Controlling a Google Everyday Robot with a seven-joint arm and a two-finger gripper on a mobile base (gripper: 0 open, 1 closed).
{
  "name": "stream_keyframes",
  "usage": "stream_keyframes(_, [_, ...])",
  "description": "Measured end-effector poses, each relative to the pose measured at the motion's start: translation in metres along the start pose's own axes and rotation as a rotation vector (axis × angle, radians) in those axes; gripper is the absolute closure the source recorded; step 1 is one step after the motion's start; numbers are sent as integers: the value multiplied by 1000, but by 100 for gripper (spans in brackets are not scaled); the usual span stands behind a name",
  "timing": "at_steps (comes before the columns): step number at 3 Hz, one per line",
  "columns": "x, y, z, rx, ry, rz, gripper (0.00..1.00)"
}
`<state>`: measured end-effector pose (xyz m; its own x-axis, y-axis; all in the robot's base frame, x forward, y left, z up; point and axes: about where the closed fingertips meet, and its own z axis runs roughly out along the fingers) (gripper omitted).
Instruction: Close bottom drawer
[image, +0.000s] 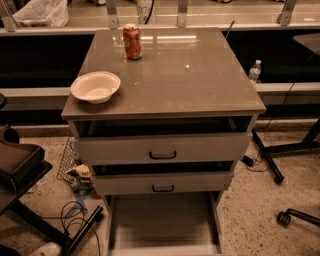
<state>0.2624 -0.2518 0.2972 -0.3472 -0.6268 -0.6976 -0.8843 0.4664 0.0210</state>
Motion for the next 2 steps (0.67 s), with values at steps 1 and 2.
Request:
stream_keyframes(1, [35, -9, 21, -23, -23, 70, 100])
stream_keyframes(2, [35, -9, 21, -24, -23, 70, 100])
